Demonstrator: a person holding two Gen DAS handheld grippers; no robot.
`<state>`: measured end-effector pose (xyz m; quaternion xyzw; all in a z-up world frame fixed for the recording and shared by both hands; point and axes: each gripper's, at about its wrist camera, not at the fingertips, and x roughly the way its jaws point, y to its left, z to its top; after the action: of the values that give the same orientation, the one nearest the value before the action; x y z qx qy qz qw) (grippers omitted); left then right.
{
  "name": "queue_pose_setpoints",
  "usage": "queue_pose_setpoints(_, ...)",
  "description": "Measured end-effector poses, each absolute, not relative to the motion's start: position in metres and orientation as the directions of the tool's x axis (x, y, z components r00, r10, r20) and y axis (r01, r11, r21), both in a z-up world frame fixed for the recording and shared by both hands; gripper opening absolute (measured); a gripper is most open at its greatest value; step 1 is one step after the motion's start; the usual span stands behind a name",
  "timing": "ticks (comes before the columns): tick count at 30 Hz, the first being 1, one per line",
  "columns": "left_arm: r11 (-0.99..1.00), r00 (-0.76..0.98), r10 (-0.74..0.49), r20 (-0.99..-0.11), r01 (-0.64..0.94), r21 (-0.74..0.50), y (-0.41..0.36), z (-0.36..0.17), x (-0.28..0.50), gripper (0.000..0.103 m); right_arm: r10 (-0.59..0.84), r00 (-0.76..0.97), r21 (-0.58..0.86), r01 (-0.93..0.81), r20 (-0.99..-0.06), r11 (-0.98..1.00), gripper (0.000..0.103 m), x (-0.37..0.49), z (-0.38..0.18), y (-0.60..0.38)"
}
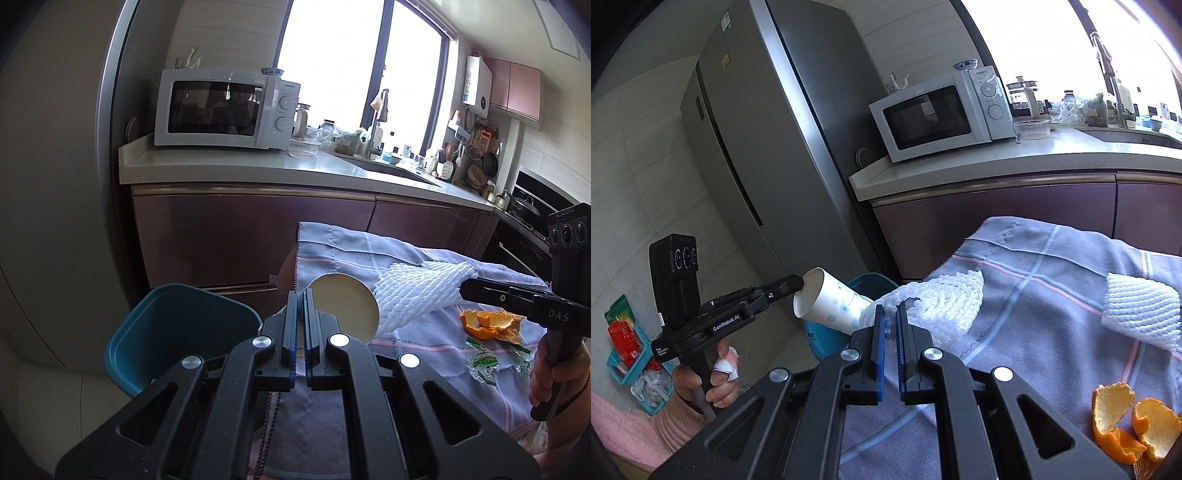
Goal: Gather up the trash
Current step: 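Lift the cup with the left gripper while the right gripper grasps a white foam net, then carry the cup and foam net to the teal bin and open both grippers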
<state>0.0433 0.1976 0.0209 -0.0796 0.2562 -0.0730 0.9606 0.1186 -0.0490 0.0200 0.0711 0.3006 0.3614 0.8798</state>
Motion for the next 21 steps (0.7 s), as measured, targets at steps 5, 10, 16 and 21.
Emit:
queue_pose_setpoints(5, 0.981, 0.872, -0.13, -0.471, 0.045, -0.189, 0.218, 0.025, 0.039, 0.004, 0.699, 0.529, 0.339, -0.623, -0.48, 0.705, 0.005, 0.127, 0.02, -0.024)
queue_pose_setpoints(10, 0.982, 0.88, -0.078, -0.469, -0.012, -0.186, 0.242, 0.024, 0.038, 0.004, 0.714, 0.5, 0.331, -0.65, -0.491, 0.684, 0.005, 0.134, 0.019, 0.004)
queue_pose_setpoints(16, 0.98, 0.878, -0.031, -0.478, -0.067, -0.187, 0.268, 0.021, 0.041, 0.003, 0.723, 0.463, 0.334, -0.668, -0.514, 0.665, 0.005, 0.149, 0.012, 0.027)
queue_pose_setpoints(21, 0.977, 0.87, -0.001, -0.492, -0.104, -0.186, 0.282, 0.014, 0.044, 0.003, 0.724, 0.435, 0.338, -0.675, -0.535, 0.656, 0.005, 0.16, 0.005, 0.047)
